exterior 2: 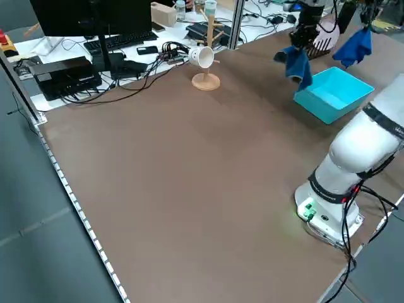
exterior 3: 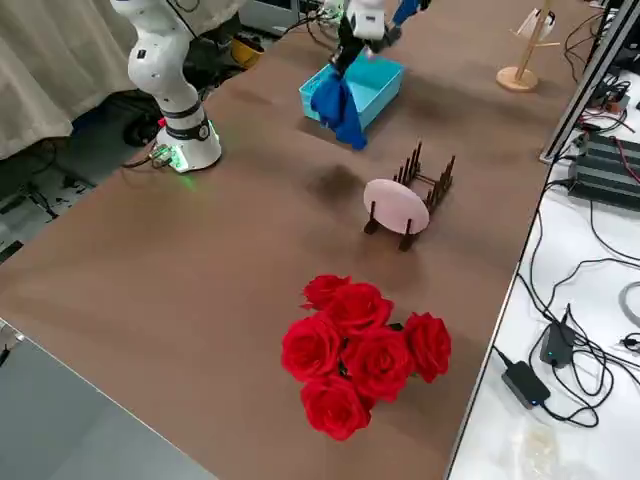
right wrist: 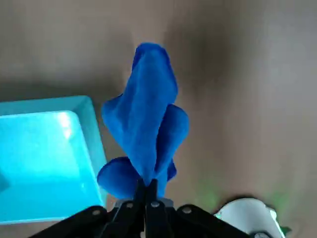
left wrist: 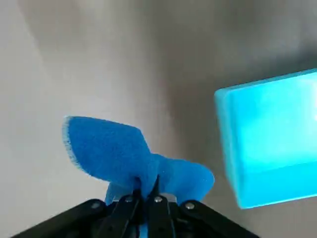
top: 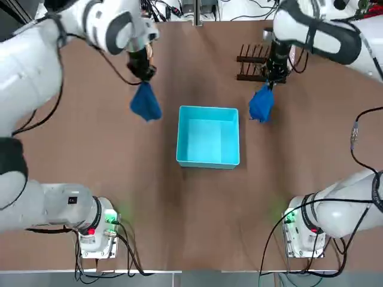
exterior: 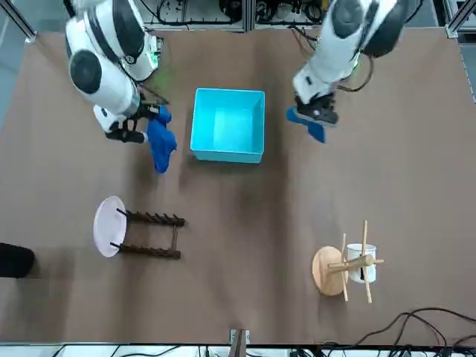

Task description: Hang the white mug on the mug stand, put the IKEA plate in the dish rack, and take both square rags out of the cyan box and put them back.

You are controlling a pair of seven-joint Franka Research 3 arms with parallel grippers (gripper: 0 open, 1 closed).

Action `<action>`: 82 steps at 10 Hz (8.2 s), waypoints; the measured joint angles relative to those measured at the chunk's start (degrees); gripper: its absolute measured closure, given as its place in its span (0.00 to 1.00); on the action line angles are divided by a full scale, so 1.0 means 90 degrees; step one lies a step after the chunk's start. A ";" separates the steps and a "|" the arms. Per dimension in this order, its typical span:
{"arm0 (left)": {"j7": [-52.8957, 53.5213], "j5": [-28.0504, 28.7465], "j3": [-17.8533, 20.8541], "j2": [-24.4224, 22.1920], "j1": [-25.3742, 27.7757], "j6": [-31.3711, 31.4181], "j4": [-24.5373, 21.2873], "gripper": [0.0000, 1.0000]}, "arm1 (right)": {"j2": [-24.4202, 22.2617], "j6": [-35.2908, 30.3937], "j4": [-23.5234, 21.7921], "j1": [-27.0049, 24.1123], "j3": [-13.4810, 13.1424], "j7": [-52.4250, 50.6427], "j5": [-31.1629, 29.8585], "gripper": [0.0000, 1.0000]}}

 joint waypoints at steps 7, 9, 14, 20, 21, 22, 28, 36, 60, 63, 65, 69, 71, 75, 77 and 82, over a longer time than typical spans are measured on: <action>-0.2317 0.0736 -0.1175 0.1995 -0.0510 0.1384 0.0671 0.95 | 0.0438 0.3140 -0.2022 -0.2575 -0.0033 -0.3507 -0.0239 0.98; -0.2804 0.1135 -0.1177 0.2708 -0.0758 0.1423 0.0977 0.95 | 0.0846 0.3659 -0.2111 -0.3410 -0.0035 -0.4642 -0.0243 0.98; -0.2902 0.1218 -0.1176 0.3228 -0.0861 0.1414 0.1155 0.54 | 0.1464 0.4418 -0.1998 -0.4925 -0.0034 -0.6958 -0.0251 0.98; -0.2005 0.1295 -0.0199 0.1960 -0.0669 0.0575 0.1464 0.00 | 0.1491 0.4395 -0.1930 -0.3904 0.0169 -0.5615 -0.0216 0.98; -0.1760 0.1294 0.0202 0.1650 -0.0665 0.0250 0.1624 0.00 | 0.1505 0.4397 -0.1932 -0.3518 0.0194 -0.5122 -0.0114 0.98; -0.1426 0.1290 0.0644 0.1438 -0.0659 -0.0088 0.1872 0.00 | 0.1516 0.4387 -0.1932 -0.3110 0.0206 -0.4725 0.0099 0.98; 0.1250 0.0685 0.3281 0.0769 -0.0619 -0.1234 0.2909 0.00 | 0.0447 0.2147 -0.1608 -0.2340 0.0187 -0.3638 0.0297 0.98; 0.2313 0.0680 0.4345 0.0300 -0.0581 -0.2030 0.2776 0.03 | -0.0706 -0.0320 -0.0089 -0.0120 0.0590 0.0479 0.0626 0.98; 0.1800 0.0379 0.3760 0.0847 -0.0387 -0.1776 0.3429 0.01 | -0.0120 0.1287 -0.0272 0.2045 0.0443 0.3001 0.0745 0.09; 0.1803 0.0377 0.3779 0.0826 -0.0373 -0.1732 0.3439 0.01 | -0.0178 -0.0106 0.0938 0.0452 0.0345 0.2075 0.0417 0.00; 0.1803 0.0377 0.3785 0.0827 -0.0382 -0.1732 0.3439 0.01 | -0.0201 -0.0428 0.1443 -0.0638 0.0301 0.0948 0.0245 0.00; 0.1804 0.0379 0.3808 0.0871 -0.0402 -0.1616 0.3432 0.00 | -0.0204 -0.0500 0.2270 -0.2727 0.0286 -0.1089 0.0135 0.00; 0.1804 0.0379 0.3841 0.0889 -0.0401 -0.1602 0.3431 0.00 | -0.0214 -0.0892 0.3001 -0.3199 0.0292 -0.1735 -0.0359 0.00; 0.1804 0.0379 0.3852 0.0953 -0.0403 -0.1598 0.3436 0.00 | -0.0203 -0.1059 0.3567 -0.3308 0.0307 -0.2566 -0.0677 0.00; 0.1804 0.0384 0.3860 0.0932 -0.0401 -0.1602 0.3439 0.00 | -0.0203 -0.1078 0.3679 -0.3308 0.0349 -0.2576 -0.0675 0.00; 0.1804 0.0387 0.3860 0.0820 -0.0402 -0.1738 0.3381 0.00 | -0.0192 -0.1094 0.3716 -0.3314 0.0367 -0.2599 -0.0675 0.00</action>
